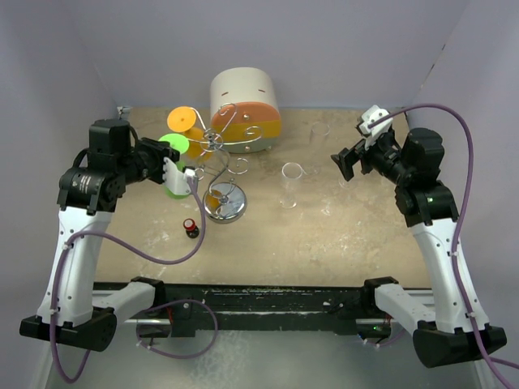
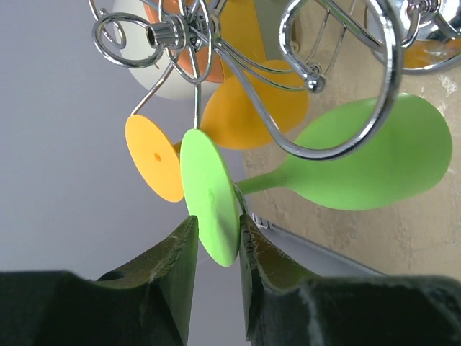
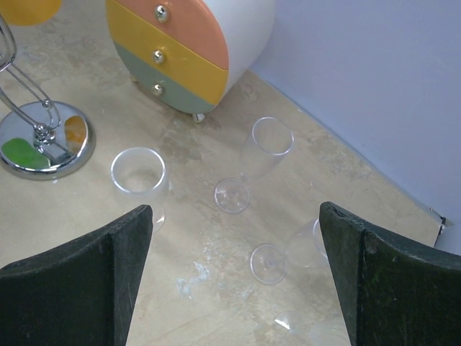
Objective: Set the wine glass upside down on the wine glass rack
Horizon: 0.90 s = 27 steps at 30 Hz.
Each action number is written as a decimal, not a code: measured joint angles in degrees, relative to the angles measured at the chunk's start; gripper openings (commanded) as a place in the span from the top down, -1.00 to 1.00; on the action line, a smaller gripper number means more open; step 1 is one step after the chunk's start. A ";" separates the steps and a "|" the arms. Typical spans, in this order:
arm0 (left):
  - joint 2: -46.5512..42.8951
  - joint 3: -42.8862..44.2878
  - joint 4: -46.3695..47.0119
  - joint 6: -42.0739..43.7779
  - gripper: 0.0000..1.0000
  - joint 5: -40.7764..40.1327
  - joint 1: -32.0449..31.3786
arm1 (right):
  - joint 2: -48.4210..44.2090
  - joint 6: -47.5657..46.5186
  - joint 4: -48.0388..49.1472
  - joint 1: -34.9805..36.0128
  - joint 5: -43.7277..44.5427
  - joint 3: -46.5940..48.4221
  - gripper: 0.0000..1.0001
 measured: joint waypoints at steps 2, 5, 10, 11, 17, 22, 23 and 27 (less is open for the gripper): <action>-0.31 -0.02 -0.33 -0.02 0.25 -0.11 -0.02 | 0.15 0.00 0.04 0.00 0.17 0.00 -1.00; -0.44 -0.07 -1.42 0.00 0.16 -0.42 -0.02 | 0.52 -0.07 0.02 0.00 0.33 0.00 -1.00; -0.52 -0.07 -2.45 0.00 0.05 -1.46 -0.02 | 0.85 -0.28 0.04 -0.02 1.20 -0.04 -1.00; -0.55 -0.07 -2.73 0.02 0.02 -1.55 -0.02 | 0.90 -0.42 0.04 -0.02 1.22 -0.04 -1.00; -1.18 -0.07 -4.31 0.04 -0.21 -2.16 -0.02 | 1.07 -1.01 0.04 -0.02 1.22 -0.11 -1.00; -2.49 -0.07 -6.05 0.13 -0.38 -2.43 -0.02 | 1.31 -1.79 -0.22 -0.02 0.50 -0.11 -1.00; -2.78 -0.07 -6.32 -0.04 -0.41 -2.38 -0.02 | 1.42 -1.99 -0.33 -0.02 0.22 -0.11 -1.00; -4.59 0.02 -6.25 -3.72 -0.52 -2.38 -0.02 | 2.54 -2.51 -0.74 -0.02 -1.14 -0.11 -0.99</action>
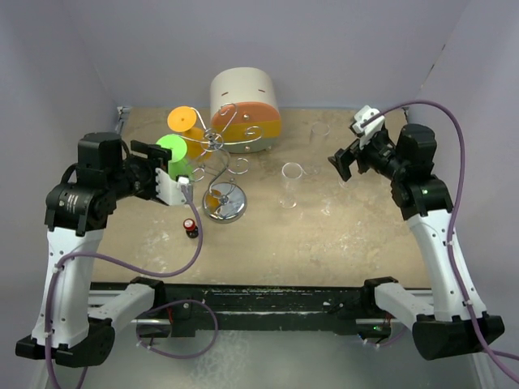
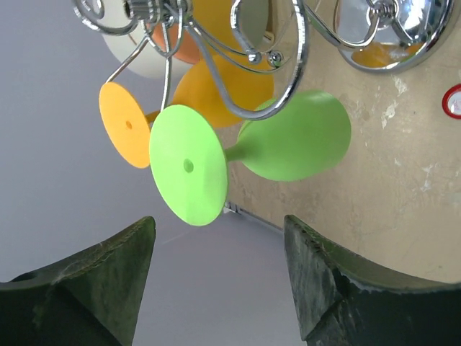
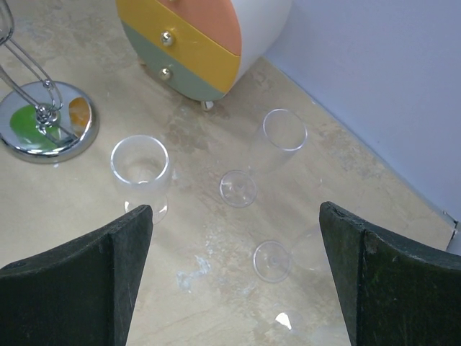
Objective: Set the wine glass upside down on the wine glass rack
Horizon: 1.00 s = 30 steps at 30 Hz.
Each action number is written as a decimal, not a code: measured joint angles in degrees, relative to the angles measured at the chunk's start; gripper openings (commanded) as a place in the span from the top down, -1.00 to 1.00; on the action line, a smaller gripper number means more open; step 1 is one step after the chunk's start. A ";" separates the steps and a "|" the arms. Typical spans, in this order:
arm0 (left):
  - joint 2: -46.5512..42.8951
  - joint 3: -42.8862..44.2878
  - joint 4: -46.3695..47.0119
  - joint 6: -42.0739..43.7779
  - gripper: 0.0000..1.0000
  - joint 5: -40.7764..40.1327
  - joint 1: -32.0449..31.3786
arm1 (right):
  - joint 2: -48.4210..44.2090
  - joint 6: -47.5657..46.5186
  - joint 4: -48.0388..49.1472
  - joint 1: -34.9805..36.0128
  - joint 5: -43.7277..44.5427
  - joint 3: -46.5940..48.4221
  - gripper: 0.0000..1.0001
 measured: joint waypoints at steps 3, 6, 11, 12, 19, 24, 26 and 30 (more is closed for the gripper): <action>-1.27 0.37 0.96 -5.07 -0.68 -0.46 0.00 | 1.22 0.17 -0.04 0.00 -1.44 0.02 -0.94; -2.45 0.94 3.08 -12.17 -0.87 -1.33 0.00 | 3.89 0.55 -0.79 0.04 -2.91 0.72 -0.91; -3.56 2.43 7.45 -26.47 -0.98 -3.45 0.00 | 8.72 0.61 -4.09 1.49 -2.84 2.86 -0.90; -3.54 2.69 8.57 -28.72 -0.98 -4.04 0.00 | 9.18 0.59 -4.70 2.10 -2.34 3.04 -0.89; 0.09 7.28 19.10 -47.71 -0.98 -10.47 0.00 | 11.02 1.66 -6.45 6.32 4.44 5.95 -0.71; 6.03 12.72 22.27 -55.54 -0.98 -12.46 0.00 | 16.02 5.14 -4.24 6.45 13.42 10.05 -0.37; 8.90 14.95 22.29 -57.18 -0.98 -12.79 0.00 | 19.23 7.02 -3.93 6.45 15.47 12.33 -0.24; 13.05 18.08 21.90 -58.84 -0.98 -13.97 0.00 | 26.34 10.08 -3.04 6.45 18.71 17.00 -0.01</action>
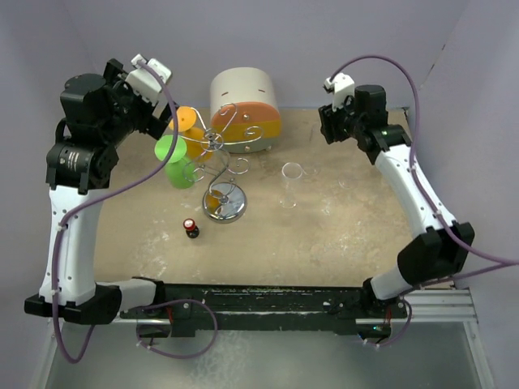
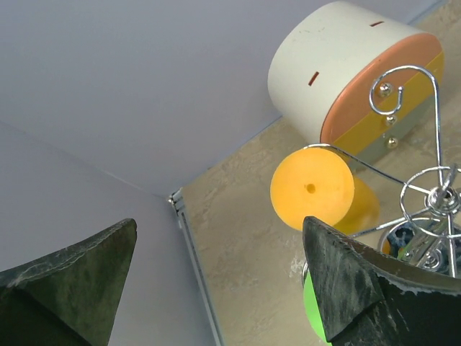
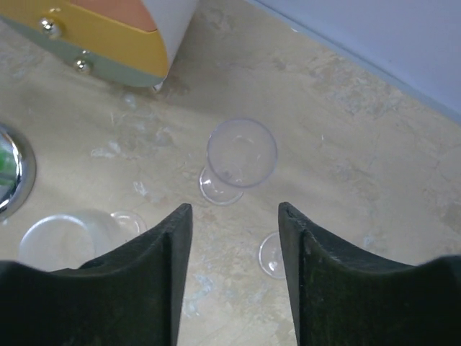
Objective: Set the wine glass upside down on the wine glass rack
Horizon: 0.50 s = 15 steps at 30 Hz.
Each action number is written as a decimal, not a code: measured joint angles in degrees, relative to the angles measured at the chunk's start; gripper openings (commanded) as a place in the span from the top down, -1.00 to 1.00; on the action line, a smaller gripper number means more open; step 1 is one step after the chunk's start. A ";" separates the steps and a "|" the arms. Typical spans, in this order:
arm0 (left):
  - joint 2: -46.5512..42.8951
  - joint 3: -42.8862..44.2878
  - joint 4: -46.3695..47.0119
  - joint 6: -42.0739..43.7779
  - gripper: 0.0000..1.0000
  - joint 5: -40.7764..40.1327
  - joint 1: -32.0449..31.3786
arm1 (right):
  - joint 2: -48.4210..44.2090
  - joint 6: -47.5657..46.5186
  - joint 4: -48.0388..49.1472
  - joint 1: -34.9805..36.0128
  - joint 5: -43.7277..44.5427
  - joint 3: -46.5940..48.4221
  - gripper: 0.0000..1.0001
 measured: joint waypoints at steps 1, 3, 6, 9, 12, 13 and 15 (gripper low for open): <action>0.98 0.87 -0.24 -0.44 -0.98 -0.22 0.00 | 1.90 0.68 -0.04 0.00 0.57 1.46 0.02; 2.71 2.67 -0.50 -0.87 -0.98 -0.61 0.00 | 5.27 1.70 -0.04 0.00 1.70 4.07 0.05; 4.61 4.55 -0.66 -1.40 -0.98 -1.42 0.00 | 9.77 2.82 -0.55 0.00 3.04 7.61 0.08; 5.35 5.40 -1.09 -1.57 -0.98 -1.95 0.00 | 13.42 3.08 -2.10 0.00 4.09 11.34 0.13; 5.84 6.40 -1.92 -1.57 -0.98 -2.23 0.00 | 15.96 2.93 -3.80 0.00 5.33 14.71 0.19; 5.99 6.80 -2.27 -1.55 -0.98 -2.34 0.00 | 16.46 2.75 -4.09 0.00 5.86 15.47 0.21; 6.27 7.50 -2.69 -1.53 -0.98 -2.71 0.00 | 17.18 2.32 -5.01 0.00 6.56 16.79 0.24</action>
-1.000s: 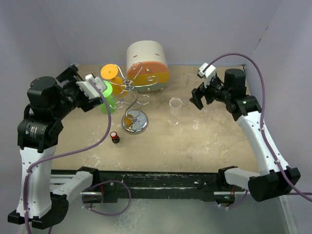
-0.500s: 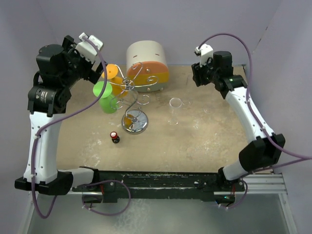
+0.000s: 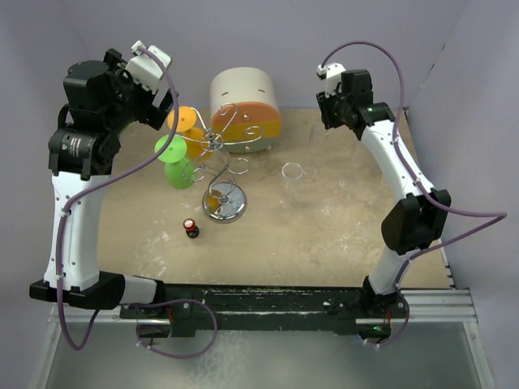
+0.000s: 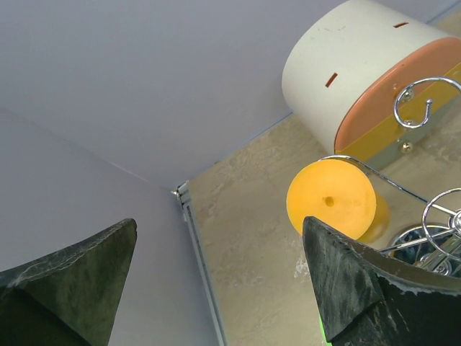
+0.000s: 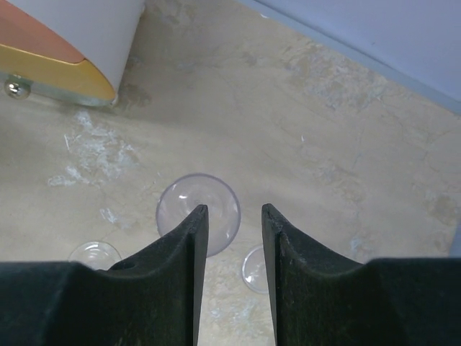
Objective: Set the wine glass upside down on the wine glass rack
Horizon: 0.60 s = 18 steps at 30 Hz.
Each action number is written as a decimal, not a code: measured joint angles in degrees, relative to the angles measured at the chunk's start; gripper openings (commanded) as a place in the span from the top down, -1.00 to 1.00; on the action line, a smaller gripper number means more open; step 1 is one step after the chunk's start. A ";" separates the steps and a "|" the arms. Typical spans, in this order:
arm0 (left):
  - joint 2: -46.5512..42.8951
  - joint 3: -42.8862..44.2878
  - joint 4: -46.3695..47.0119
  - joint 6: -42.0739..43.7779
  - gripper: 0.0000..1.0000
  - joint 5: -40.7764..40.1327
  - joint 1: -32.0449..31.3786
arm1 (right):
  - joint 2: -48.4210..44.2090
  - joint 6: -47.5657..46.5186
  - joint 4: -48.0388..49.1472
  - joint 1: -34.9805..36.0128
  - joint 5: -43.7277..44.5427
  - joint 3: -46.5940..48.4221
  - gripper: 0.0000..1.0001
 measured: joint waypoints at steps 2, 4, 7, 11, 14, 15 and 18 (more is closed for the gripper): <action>0.26 0.55 -0.35 0.09 -0.98 -0.70 0.00 | 0.37 -0.44 -1.09 -0.02 0.63 0.79 0.26; 0.39 0.81 -0.66 0.15 -0.98 -1.42 0.00 | 0.68 -0.81 -1.90 -0.15 1.18 1.29 0.28; 0.48 0.87 -0.85 0.20 -0.98 -2.47 0.00 | 1.11 -1.27 -2.75 -0.48 1.14 1.55 0.28; 0.50 0.87 -0.87 0.22 -0.98 -3.19 0.00 | 2.03 -1.40 -4.55 -0.76 0.63 1.57 0.33; 0.50 0.87 -0.85 0.22 -0.98 -3.50 0.00 | 2.80 -1.40 -5.22 -0.83 0.00 1.57 0.40; 0.50 0.87 -0.85 0.24 -0.98 -3.50 0.00 | 3.13 -1.40 -5.38 -0.83 -0.22 1.57 0.43; 0.50 0.85 -0.85 0.24 -0.98 -3.50 0.00 | 3.80 -1.38 -5.42 -0.85 -0.50 1.57 0.50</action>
